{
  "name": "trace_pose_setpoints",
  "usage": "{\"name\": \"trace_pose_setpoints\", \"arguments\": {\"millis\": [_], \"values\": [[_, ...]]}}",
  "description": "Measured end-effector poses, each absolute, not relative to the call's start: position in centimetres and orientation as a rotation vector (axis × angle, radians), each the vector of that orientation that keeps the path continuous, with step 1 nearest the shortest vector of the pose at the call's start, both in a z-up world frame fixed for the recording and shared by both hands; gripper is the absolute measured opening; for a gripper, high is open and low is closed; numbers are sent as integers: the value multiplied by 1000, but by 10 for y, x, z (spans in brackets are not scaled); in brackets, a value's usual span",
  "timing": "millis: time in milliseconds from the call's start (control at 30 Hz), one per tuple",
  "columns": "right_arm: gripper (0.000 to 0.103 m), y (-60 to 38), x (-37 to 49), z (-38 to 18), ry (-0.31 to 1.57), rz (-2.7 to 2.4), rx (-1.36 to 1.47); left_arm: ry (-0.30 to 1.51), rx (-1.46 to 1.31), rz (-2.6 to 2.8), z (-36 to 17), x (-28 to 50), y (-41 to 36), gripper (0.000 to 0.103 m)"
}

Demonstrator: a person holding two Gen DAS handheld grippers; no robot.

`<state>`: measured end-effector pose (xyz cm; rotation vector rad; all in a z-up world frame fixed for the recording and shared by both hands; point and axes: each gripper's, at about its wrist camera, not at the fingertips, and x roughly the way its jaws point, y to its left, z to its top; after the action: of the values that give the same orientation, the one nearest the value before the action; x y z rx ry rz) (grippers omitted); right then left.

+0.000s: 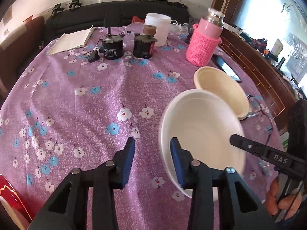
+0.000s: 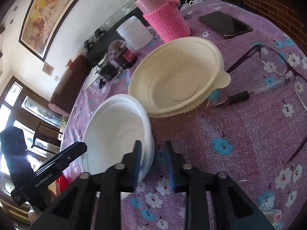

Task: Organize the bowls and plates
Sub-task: 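Move the right tool toward the white bowl and grasp its rim, then lift the white bowl with the right tool and carry it to the stack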

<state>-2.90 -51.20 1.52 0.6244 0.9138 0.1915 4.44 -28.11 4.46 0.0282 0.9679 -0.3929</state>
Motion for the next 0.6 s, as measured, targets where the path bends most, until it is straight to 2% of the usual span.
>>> {"name": "trace_pose_setpoints", "arguments": {"millis": [33, 67, 333, 600], "values": [[11, -515, -31, 13, 901, 196, 648, 971, 28, -412, 41, 45, -282, 17], [11, -516, -32, 11, 884, 216, 670, 978, 22, -445, 38, 45, -284, 10], [10, -505, -42, 17, 754, 204, 551, 926, 87, -411, 41, 36, -297, 11], [10, -481, -47, 31, 767, 113, 346, 876, 92, -346, 43, 3, -293, 11]]}}
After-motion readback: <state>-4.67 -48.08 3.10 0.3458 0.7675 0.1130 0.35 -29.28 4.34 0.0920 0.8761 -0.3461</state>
